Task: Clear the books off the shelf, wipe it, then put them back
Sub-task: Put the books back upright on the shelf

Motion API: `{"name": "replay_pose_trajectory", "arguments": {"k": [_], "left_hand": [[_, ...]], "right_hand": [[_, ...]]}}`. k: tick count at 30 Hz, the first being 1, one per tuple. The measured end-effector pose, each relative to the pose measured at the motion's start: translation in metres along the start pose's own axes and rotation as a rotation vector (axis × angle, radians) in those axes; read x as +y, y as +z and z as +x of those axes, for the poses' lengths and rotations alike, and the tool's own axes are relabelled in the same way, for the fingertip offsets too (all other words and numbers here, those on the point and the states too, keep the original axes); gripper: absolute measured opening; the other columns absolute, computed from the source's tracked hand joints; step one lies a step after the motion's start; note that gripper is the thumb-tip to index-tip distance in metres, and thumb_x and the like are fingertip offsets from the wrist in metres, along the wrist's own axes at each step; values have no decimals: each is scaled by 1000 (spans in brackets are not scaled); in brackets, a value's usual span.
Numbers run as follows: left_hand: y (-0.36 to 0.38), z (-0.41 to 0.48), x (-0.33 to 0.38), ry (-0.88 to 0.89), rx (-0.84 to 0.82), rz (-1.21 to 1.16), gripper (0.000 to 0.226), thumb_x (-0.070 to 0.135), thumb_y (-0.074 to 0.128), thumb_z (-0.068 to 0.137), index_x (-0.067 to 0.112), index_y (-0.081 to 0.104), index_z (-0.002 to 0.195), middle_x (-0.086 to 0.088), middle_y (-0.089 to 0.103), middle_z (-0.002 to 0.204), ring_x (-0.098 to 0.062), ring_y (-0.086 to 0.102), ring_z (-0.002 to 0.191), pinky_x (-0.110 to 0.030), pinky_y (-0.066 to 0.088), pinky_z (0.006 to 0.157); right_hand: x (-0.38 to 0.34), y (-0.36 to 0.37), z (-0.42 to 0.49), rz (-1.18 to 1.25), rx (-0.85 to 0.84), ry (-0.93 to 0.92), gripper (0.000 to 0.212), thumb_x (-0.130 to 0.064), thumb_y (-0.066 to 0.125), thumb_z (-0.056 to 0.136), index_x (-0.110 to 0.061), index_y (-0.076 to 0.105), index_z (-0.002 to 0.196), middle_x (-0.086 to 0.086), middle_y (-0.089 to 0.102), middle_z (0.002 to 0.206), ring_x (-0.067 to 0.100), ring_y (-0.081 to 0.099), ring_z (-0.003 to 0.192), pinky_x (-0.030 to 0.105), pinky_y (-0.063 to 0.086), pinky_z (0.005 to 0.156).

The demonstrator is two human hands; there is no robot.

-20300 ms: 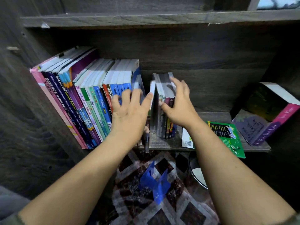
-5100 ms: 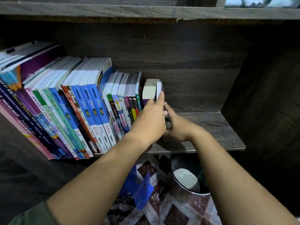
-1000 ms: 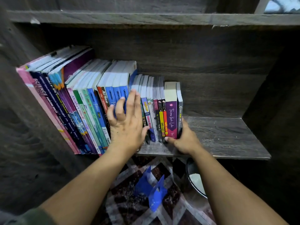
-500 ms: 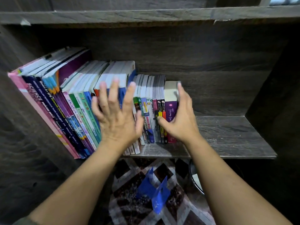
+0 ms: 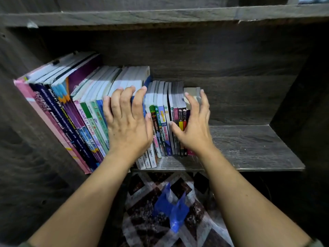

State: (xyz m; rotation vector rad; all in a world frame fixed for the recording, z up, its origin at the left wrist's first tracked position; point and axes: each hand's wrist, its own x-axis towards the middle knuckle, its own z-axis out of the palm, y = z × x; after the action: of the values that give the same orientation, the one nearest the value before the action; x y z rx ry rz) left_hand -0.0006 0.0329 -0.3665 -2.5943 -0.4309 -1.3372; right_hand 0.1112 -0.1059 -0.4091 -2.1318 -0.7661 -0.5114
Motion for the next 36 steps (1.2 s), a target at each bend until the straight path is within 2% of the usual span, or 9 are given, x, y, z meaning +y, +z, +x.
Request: {"name": "replay_pose_trajectory", "arguments": {"k": [3, 5, 7, 12, 16, 22, 27, 33, 36], "left_hand": [[-1, 0, 0, -10, -6, -9, 65, 29, 56, 81, 11, 34, 140, -13, 34, 136, -32, 27, 131, -47, 4, 116], [-3, 0, 0, -13, -11, -29, 67, 28, 56, 79, 11, 35, 140, -13, 36, 137, -32, 27, 132, -48, 5, 116], [-3, 0, -1, -11, -14, -47, 69, 27, 56, 77, 11, 36, 140, -13, 37, 137, -32, 28, 132, -48, 6, 116], [-6, 0, -1, -1, -26, -42, 70, 26, 57, 75, 11, 37, 140, -14, 40, 137, -32, 28, 132, -46, 5, 116], [-7, 0, -2, -4, -38, -34, 71, 26, 57, 75, 11, 36, 141, -14, 40, 138, -32, 28, 132, -46, 4, 116], [-6, 0, -1, -10, -40, -35, 71, 27, 55, 75, 12, 36, 141, -13, 38, 138, -32, 28, 133, -44, 1, 117], [-6, -1, -4, 4, -39, -28, 72, 28, 56, 75, 12, 34, 141, -13, 39, 139, -32, 29, 133, -46, 5, 116], [-9, -2, -7, 27, -53, -19, 74, 28, 59, 75, 14, 32, 143, -12, 39, 140, -32, 29, 134, -44, 6, 117], [-10, -1, -6, 27, -62, -14, 75, 28, 59, 75, 14, 32, 144, -13, 39, 141, -32, 29, 134, -44, 5, 117]], "right_hand": [[-5, 4, 0, -26, 20, 18, 90, -52, 68, 77, -32, 16, 148, 6, -13, 158, 27, 5, 143, 58, 25, 113], [-9, 7, 1, -80, 21, 53, 99, -71, 63, 71, -35, 13, 149, 7, -14, 158, 30, 6, 144, 57, 23, 114], [-12, 9, 1, -120, 29, 72, 106, -78, 62, 66, -36, 12, 149, 9, -14, 158, 30, 6, 143, 56, 22, 115], [-8, 8, 1, -80, 36, 30, 99, -62, 71, 72, -32, 15, 147, 9, -10, 158, 31, 9, 141, 61, 29, 110], [-17, 18, -4, -132, 126, 75, 89, -57, 63, 70, -28, 19, 142, 16, -1, 157, 38, 15, 140, 66, 24, 108], [-10, 24, -3, -181, 97, 76, 103, -79, 57, 65, -30, 14, 144, 14, -6, 157, 39, 12, 141, 70, 17, 108], [-20, 31, -5, -182, 192, 99, 97, -60, 67, 62, -29, 17, 139, 17, -2, 157, 43, 13, 140, 69, 17, 109], [-18, 28, -6, -148, 264, 136, 95, -52, 65, 59, -28, 17, 137, 21, 0, 156, 45, 8, 142, 71, 13, 108], [-27, 28, -1, -178, 219, 261, 112, -57, 72, 57, -32, 5, 143, 22, -14, 156, 46, -7, 143, 75, 9, 107]]}}
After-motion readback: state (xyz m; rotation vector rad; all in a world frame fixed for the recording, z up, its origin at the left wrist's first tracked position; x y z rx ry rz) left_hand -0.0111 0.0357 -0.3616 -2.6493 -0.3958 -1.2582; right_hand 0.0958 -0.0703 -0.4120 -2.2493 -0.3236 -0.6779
